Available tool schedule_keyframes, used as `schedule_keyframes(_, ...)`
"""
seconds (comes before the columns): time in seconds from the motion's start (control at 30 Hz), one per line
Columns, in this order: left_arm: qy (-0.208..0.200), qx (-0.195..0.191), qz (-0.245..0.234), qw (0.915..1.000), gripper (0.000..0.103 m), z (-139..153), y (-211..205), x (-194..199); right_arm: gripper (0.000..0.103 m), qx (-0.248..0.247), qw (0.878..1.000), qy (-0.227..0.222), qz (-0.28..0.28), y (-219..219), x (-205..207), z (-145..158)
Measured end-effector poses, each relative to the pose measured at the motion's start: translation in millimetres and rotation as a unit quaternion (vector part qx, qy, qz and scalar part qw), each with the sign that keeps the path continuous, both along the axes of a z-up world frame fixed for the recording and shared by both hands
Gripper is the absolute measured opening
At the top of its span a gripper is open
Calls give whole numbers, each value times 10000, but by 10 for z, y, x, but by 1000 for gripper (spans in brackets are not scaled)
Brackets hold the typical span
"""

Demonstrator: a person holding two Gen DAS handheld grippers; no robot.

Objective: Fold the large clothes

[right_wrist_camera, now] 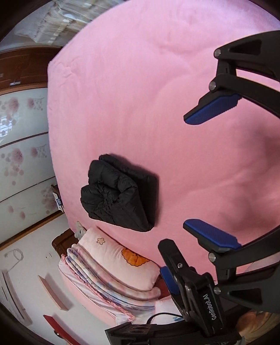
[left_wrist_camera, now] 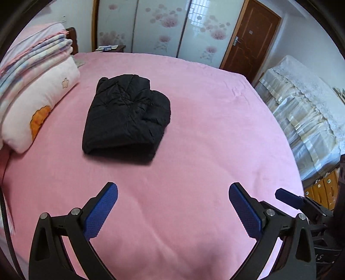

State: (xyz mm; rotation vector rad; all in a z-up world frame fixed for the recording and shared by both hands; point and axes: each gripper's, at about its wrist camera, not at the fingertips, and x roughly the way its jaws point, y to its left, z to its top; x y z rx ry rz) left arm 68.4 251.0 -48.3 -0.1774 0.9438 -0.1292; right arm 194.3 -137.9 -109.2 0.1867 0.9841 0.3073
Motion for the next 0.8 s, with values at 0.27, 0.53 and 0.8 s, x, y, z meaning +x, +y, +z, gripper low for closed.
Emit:
schedule_keyframes(0.27, -49, 80, 217, 9997, 102, 267, -405, -593, 90, -374, 9989, -229, -180, -313, -494, 215)
schedule_keyframes(0.53, -3, 148, 495, 9987, 102, 462, -614, -1194, 90, -538, 9979, -294, -230, -521, -968, 374)
schedule_keyframes(0.8, -1, 472, 780, 9958, 102, 475, -733, -1551, 90, -800, 9956, -368, -309, -618, -1267, 357)
